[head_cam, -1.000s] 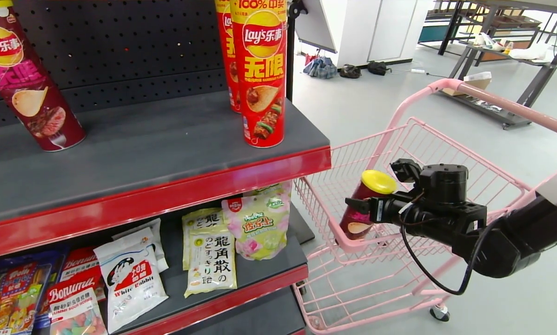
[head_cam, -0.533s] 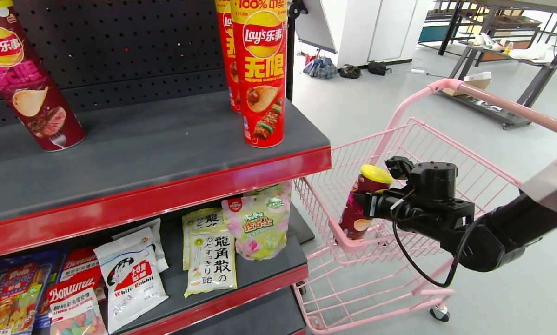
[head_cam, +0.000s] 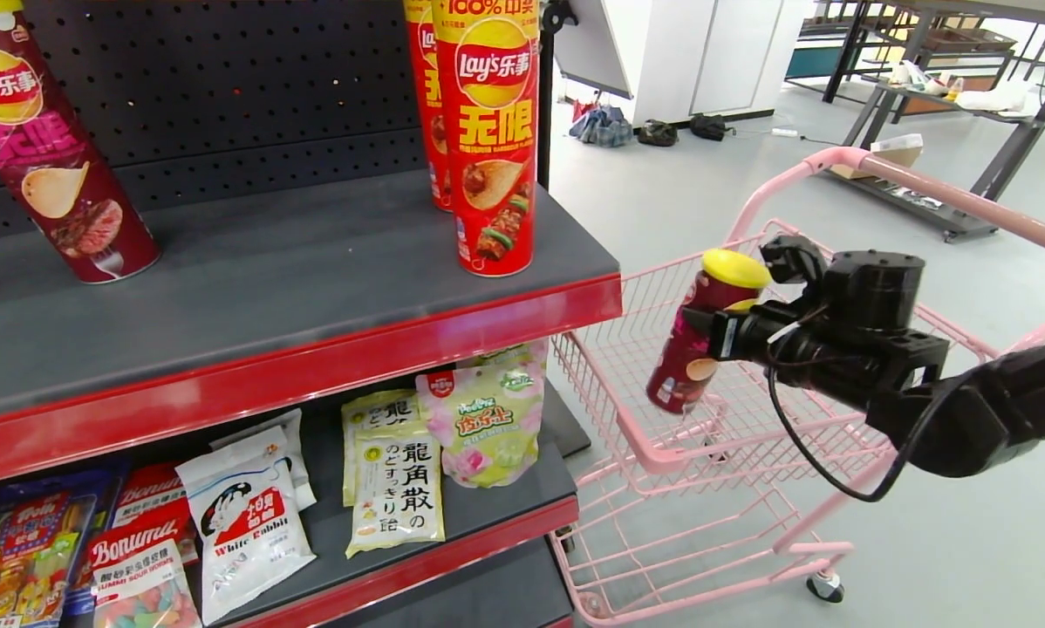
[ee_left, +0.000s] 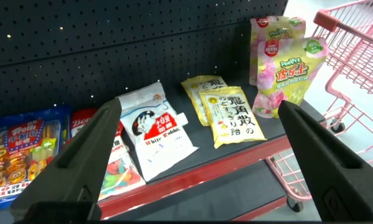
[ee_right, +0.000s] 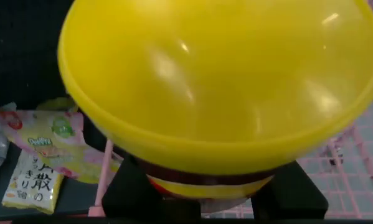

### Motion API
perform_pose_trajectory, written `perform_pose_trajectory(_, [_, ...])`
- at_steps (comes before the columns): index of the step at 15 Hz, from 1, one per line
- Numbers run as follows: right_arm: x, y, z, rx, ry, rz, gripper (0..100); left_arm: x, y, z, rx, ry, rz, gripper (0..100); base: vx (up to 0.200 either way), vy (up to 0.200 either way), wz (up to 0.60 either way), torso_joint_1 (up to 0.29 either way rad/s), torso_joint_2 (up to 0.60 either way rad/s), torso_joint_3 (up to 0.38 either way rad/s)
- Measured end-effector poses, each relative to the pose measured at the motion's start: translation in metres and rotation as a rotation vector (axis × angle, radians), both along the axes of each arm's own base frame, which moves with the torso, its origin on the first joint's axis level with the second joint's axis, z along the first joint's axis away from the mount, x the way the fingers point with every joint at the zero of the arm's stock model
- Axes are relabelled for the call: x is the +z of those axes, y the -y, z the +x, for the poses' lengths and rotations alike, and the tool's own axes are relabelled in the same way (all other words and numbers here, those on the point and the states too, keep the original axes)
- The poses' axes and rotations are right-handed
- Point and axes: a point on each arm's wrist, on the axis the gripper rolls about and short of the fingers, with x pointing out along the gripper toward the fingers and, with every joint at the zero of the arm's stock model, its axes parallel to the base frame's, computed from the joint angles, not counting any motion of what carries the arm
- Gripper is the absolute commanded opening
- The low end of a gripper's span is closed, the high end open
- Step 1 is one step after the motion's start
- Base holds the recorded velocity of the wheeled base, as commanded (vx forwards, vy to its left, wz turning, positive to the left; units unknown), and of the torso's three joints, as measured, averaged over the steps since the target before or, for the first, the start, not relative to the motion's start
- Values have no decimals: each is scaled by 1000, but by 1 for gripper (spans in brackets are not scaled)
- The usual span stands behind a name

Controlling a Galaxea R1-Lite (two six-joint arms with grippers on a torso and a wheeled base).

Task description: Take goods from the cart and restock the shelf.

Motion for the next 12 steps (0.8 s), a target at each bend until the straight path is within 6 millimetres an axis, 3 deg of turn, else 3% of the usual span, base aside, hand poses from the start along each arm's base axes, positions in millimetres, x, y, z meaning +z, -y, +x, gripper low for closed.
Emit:
perform_pose_trajectory(3, [39, 13, -17, -20, 116, -1, 0, 0, 0, 0, 0, 0, 0, 100, 0, 0, 0, 0, 0, 0])
perform_pose_trajectory(7, [73, 27, -49, -40, 152, -10, 0, 0, 0, 0, -1, 0, 0, 100, 0, 0, 0, 0, 0, 0])
perform_pose_trajectory(9, [89, 34, -74, -44, 142, -20, 0, 0, 0, 0, -1, 0, 0, 100, 0, 0, 0, 0, 0, 0])
perform_pose_trajectory(12, [106, 47, -133, -69, 104, -61, 0, 0, 0, 0, 0, 0, 0, 100, 0, 0, 0, 0, 0, 0])
